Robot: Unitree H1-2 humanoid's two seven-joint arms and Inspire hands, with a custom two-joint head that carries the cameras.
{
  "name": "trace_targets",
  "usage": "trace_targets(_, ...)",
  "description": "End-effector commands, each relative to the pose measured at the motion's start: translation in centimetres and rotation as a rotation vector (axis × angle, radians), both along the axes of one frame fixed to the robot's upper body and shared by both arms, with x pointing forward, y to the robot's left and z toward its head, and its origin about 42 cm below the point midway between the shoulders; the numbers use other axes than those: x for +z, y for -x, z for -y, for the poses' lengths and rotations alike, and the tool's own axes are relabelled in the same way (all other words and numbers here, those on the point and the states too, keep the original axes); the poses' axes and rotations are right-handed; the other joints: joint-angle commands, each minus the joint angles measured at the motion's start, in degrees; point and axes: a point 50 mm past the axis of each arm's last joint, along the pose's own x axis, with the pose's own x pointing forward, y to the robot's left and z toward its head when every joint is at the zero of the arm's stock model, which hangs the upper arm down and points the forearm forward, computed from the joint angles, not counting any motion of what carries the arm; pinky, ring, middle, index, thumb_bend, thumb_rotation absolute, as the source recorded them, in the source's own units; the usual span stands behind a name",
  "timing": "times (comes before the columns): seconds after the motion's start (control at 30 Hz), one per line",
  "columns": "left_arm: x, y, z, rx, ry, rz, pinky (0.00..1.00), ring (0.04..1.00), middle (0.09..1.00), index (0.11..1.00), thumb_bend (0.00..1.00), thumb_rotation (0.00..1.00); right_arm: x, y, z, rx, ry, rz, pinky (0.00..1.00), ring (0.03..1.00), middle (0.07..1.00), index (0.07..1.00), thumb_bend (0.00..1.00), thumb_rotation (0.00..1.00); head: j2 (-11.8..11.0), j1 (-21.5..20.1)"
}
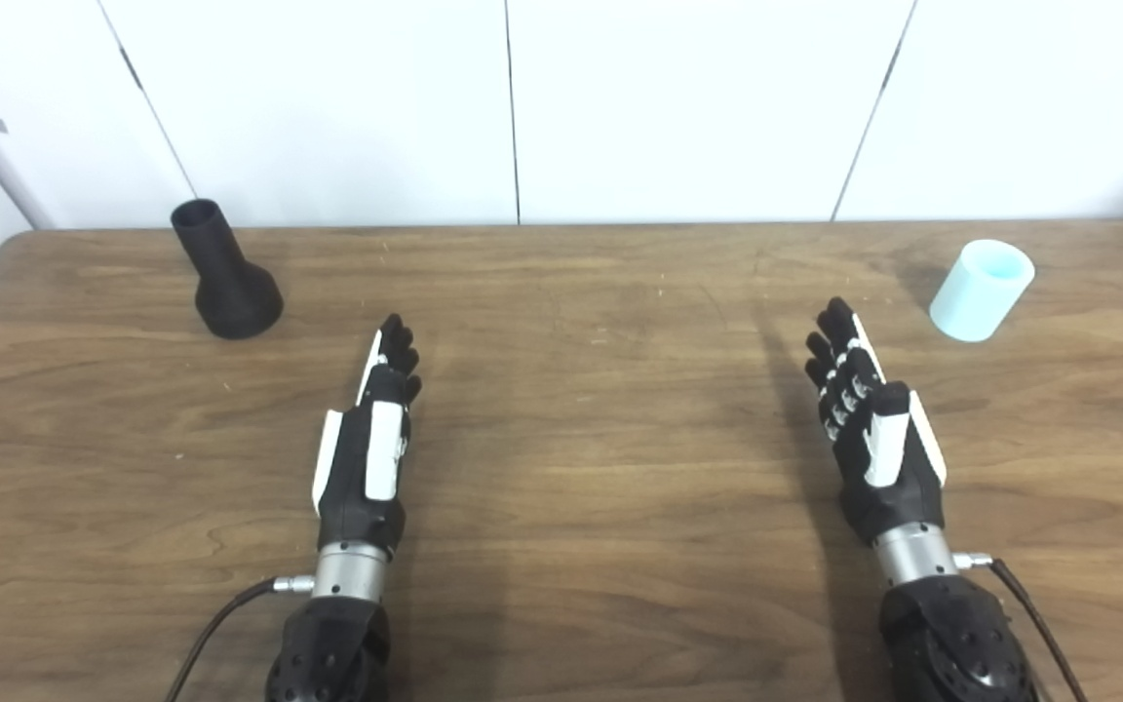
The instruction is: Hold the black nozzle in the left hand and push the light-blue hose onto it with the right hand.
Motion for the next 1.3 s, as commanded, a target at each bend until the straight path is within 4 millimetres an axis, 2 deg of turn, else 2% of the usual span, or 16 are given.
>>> trace_targets(0.0,0.8,-0.2,0.5,-0.002,-0.002,0.063,1.0,1.0,1.0,1.0,0.9,1.0,1.0,-0.4,0.1,0.015,0.002,0.073,1.0,1.0,1.0,1.0,0.8,1.0,-0.3,0.4)
trace_targets(0.17,-0.1,-0.1,1.3,0.0,0.006,0.065,1.0,1.0,1.0,1.0,0.89,1.0,-0.2,-0.2,1.0,0.022,0.009,0.054,1.0,1.0,1.0,1.0,0.81,1.0,-3.7,3.3)
trace_targets(0.37,-0.7,0.0,1.7,0.016,0.009,0.07,1.0,1.0,1.0,1.0,0.88,1.0,-1.2,0.1,1.9,0.028,0.014,0.042,1.0,1.0,1.0,1.0,0.79,1.0,-6.6,5.5)
trace_targets(0.63,-0.5,-0.5,0.7,0.069,-0.005,0.118,1.0,1.0,1.0,1.0,0.87,1.0,-2.3,0.2,2.6,0.033,0.011,0.034,1.0,1.0,1.0,1.0,0.79,1.0,-8.9,7.6)
trace_targets(0.93,0.9,-1.5,-3.3,0.272,-0.158,0.26,1.0,1.0,1.0,1.0,0.92,1.0,-3.3,0.7,2.8,0.031,0.016,0.027,1.0,1.0,1.0,1.0,0.81,1.0,-11.2,8.1)
trace_targets(1.03,1.7,-2.0,-5.2,0.352,-0.176,0.302,1.0,1.0,1.0,1.0,0.9,0.92,-3.6,0.7,2.6,0.031,0.019,0.025,1.0,1.0,1.0,1.0,0.81,1.0,-11.7,7.8)
trace_targets(1.13,2.8,-2.6,-7.0,0.433,-0.2,0.351,1.0,0.988,1.0,1.0,0.83,0.82,-3.9,0.8,2.5,0.033,0.019,0.021,1.0,1.0,1.0,1.0,0.81,1.0,-12.0,7.6)
trace_targets(1.2,3.5,-3.1,-8.2,0.48,-0.236,0.387,0.94,0.951,0.979,1.0,0.81,0.69,-4.0,0.8,2.4,0.033,0.02,0.019,1.0,1.0,1.0,1.0,0.8,1.0,-12.2,7.6)
trace_targets(1.27,4.2,-3.8,-9.5,0.521,-0.306,0.417,0.94,0.94,0.966,1.0,0.81,0.65,-4.0,0.8,2.3,0.034,0.021,0.017,1.0,1.0,1.0,1.0,0.8,1.0,-12.2,7.6)
